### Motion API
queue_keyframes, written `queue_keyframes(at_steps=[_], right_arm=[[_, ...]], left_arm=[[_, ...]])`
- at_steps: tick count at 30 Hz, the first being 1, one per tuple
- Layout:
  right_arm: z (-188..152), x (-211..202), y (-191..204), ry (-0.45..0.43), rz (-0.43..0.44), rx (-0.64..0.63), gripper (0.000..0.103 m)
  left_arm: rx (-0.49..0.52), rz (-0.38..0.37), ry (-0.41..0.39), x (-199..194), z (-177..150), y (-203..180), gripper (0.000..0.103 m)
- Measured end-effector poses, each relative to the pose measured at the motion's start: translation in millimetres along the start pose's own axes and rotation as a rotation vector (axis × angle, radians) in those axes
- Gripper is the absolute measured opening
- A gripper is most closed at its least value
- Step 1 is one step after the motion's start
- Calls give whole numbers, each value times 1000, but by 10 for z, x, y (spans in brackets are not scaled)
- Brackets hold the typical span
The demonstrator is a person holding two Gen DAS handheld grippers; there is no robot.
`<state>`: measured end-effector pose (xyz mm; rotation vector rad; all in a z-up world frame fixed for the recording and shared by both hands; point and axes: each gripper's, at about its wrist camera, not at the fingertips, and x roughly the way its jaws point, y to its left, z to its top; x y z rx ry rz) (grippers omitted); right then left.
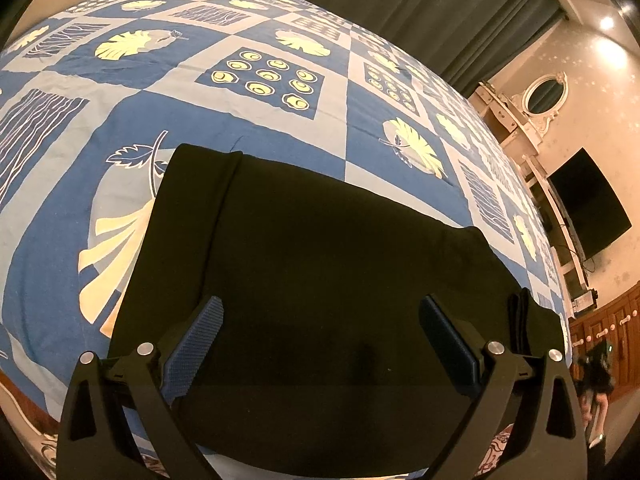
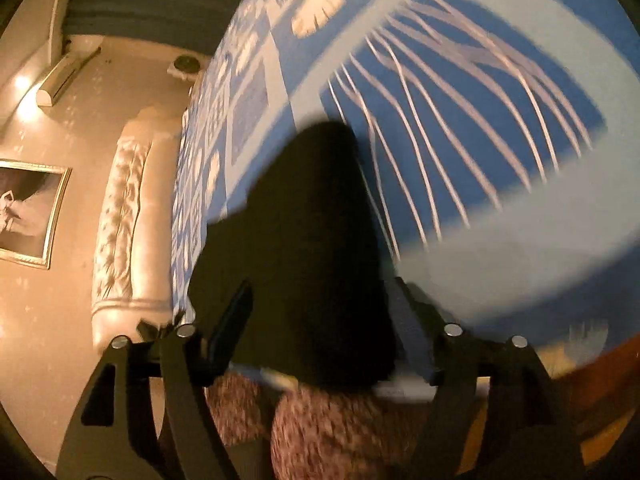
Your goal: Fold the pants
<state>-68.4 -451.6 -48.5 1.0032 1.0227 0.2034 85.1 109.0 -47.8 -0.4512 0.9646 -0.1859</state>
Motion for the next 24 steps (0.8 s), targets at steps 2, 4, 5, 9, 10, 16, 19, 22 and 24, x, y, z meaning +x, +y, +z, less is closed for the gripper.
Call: queue_keyframes(at_steps=[2, 4, 5, 9, 10, 16, 19, 22, 24], right_arm=[[-127, 2, -97, 38, -14, -2, 72], [-225, 21, -131, 45, -54, -30, 51], [-236, 28, -145, 55, -60, -39, 35], [-216, 59, -120, 58, -148, -75, 29], [-222, 56, -112, 61, -155, -77, 30], [-230, -230, 162, -27, -141, -94, 56], [-263, -411, 518, -129, -193, -150, 64], [-297, -447, 969, -229, -193, -211, 72], [-330, -355, 1270, -272, -164, -247, 75]], left_arm=[[1, -1, 0, 0, 0, -1, 97], [3, -1, 0, -1, 0, -3, 97], [5, -1, 0, -3, -1, -2, 97], [5, -10, 3, -14, 4, 8, 97], [5, -13, 4, -18, 4, 14, 97], [-15, -28, -1, -109, 80, 68, 97], [-32, -62, -8, -237, 171, 171, 97], [-64, -104, -30, -414, 229, 378, 97], [-105, -138, -25, -499, 230, 568, 97]])
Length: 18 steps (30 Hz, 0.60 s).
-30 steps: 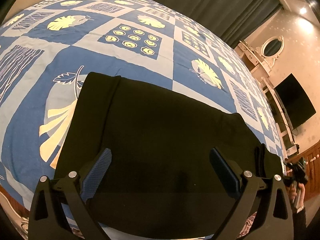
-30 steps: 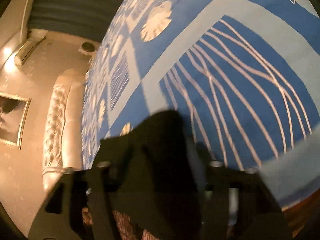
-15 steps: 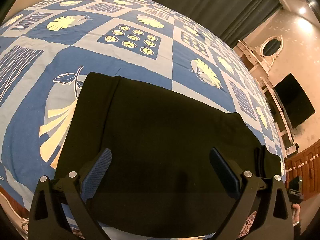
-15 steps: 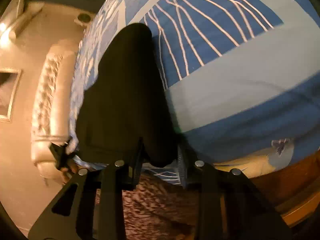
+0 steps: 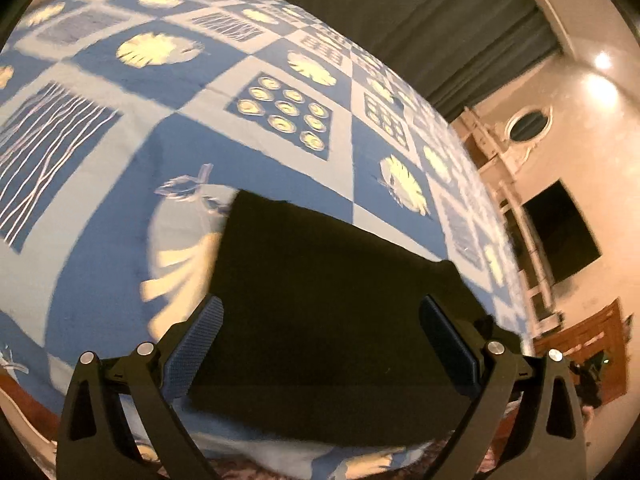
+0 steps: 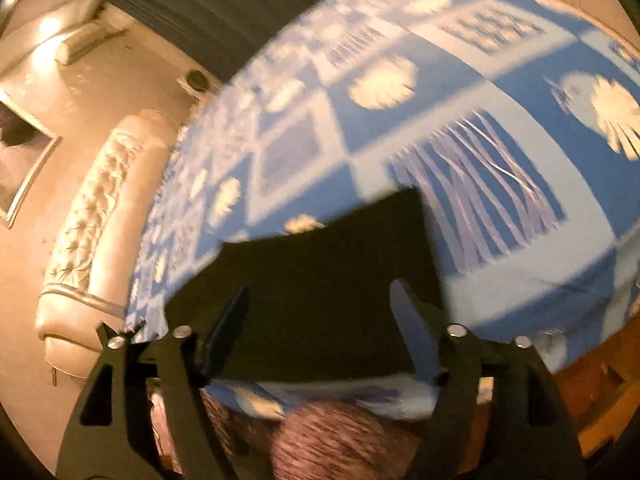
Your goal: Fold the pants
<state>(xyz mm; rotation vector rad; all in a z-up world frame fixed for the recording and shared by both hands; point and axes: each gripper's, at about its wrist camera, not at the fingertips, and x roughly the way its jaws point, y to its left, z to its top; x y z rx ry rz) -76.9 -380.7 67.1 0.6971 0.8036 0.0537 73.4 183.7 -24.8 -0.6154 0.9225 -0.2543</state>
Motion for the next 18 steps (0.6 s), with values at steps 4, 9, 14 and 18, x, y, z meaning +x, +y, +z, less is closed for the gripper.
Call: queue_keyframes(at_steps=[4, 9, 14, 18], right_arm=[[-98, 231, 423, -30, 45, -56, 76], [-385, 793, 779, 7, 77, -55, 76], [-628, 1112, 950, 76, 88, -72, 76], [-735, 1168, 1053, 86, 84, -127, 76]], left_arm=[[-129, -49, 1, -157, -41, 425, 97], [-315, -159, 38, -117, -136, 784, 97], [-281, -212, 84, 7, -210, 636, 97], [-262, -185, 67, 109, -241, 554, 97]])
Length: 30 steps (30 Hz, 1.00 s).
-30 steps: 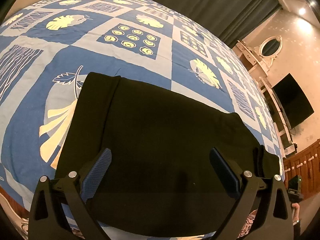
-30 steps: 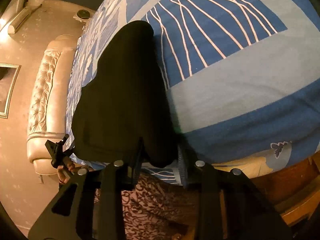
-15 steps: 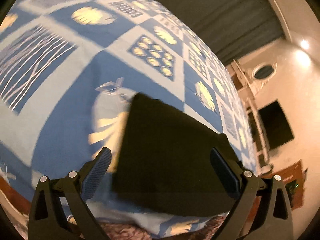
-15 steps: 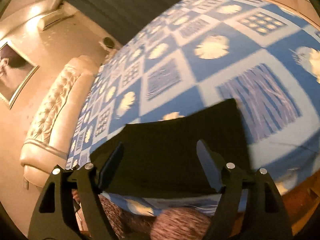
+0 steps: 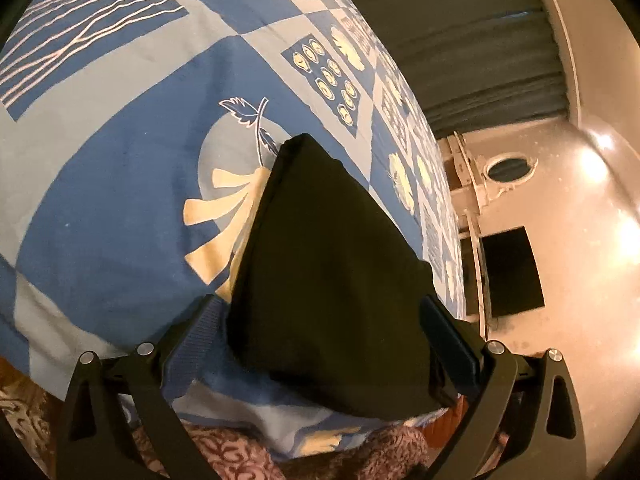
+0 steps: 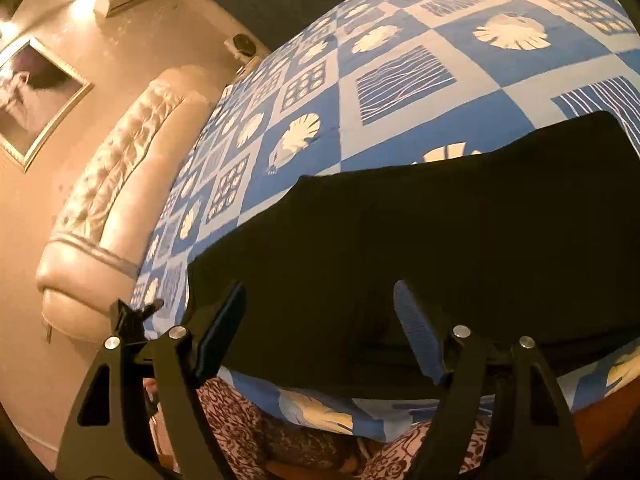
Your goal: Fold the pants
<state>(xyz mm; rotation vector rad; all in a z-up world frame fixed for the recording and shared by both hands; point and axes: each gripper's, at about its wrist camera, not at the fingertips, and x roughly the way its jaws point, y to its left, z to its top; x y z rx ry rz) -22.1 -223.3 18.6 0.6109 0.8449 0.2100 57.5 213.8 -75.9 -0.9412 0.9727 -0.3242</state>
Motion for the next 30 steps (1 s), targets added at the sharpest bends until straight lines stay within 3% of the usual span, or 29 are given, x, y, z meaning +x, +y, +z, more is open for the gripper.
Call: queue_keyframes(at_steps=[6, 8, 9, 10, 15, 18, 25, 30], right_arm=[[-97, 135, -53, 43, 2, 23, 76], [-113, 166, -60, 52, 0, 24, 76], [-119, 174, -59, 53, 0, 24, 76], [-126, 183, -55, 57, 3, 23, 76], [-134, 190, -35, 50, -12, 7, 76], [-119, 157, -65, 30, -21, 22, 76], [-47, -16, -220, -51, -56, 101, 76], [2, -138, -301, -92, -89, 135, 76]], left_arm=[[-45, -80, 40, 31, -22, 23, 97], [-28, -45, 65, 86, -77, 17, 79], [-35, -14, 80, 117, -86, 35, 55], [-50, 19, 89, 150, -80, 64, 39], [-141, 19, 86, 118, -60, 183, 20], [-104, 26, 56, 42, -38, 32, 17], [96, -7, -29, -137, -89, -787, 17], [240, -5, -27, -108, -180, -1396, 17]])
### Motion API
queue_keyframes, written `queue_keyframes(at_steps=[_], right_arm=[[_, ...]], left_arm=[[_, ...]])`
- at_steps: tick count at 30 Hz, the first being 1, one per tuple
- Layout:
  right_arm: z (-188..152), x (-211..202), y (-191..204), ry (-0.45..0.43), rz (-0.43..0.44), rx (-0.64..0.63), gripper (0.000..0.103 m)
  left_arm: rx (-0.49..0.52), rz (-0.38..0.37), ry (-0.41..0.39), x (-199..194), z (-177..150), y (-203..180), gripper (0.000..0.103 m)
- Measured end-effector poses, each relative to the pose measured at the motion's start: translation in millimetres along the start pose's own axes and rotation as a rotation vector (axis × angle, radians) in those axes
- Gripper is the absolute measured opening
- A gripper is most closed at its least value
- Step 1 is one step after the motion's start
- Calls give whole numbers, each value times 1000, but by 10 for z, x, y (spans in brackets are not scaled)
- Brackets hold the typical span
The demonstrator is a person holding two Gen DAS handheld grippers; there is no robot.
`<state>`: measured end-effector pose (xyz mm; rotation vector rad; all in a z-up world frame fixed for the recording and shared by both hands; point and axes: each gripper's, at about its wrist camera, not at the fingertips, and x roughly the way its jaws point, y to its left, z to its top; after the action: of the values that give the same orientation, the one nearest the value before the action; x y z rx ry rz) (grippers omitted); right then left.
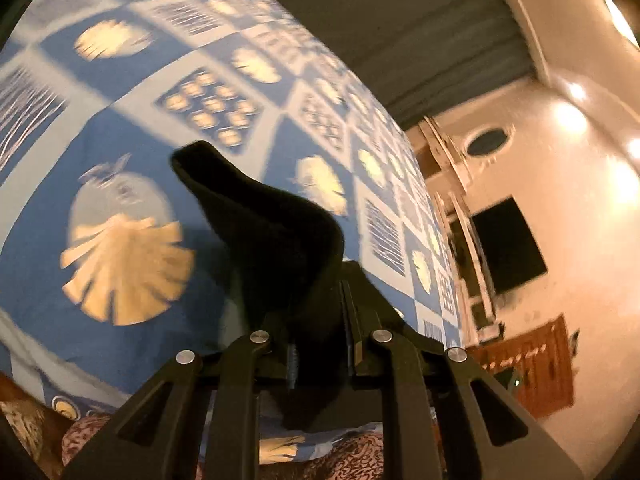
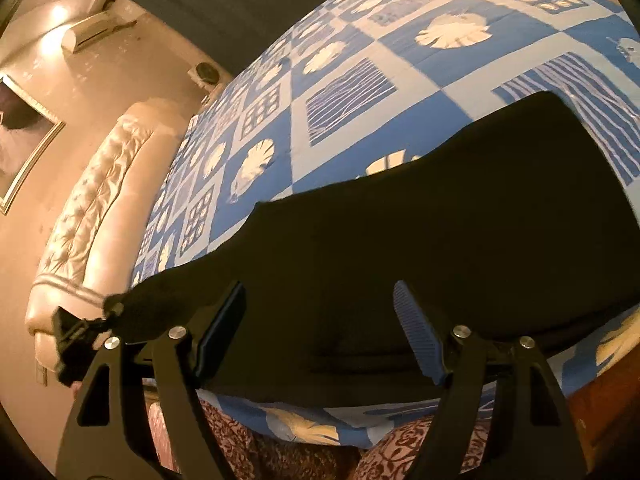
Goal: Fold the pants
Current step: 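Grasp the black pants edge with the left gripper and lift it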
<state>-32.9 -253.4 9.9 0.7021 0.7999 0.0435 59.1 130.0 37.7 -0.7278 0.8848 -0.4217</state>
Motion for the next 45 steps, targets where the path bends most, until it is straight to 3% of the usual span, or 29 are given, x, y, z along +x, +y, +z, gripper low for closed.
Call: queue_keyframes(at_steps=[8, 17, 33, 39, 45], right_arm=[[129, -217, -183, -75, -41, 73, 76], [303, -501, -404, -145, -28, 152, 76], [334, -883, -1178, -189, -57, 286, 77], [303, -865, -1436, -175, -44, 341, 77], [302, -828, -1452, -152, -14, 341, 77]], left_arm=[[222, -26, 40, 320, -108, -1092, 17], [368, -46, 119, 1008, -461, -1881, 17], [458, -12, 299, 2290, -1362, -2400, 17], [524, 19, 354, 2612, -1748, -2498, 17], [555, 52, 363, 2764, -1938, -2427, 21]])
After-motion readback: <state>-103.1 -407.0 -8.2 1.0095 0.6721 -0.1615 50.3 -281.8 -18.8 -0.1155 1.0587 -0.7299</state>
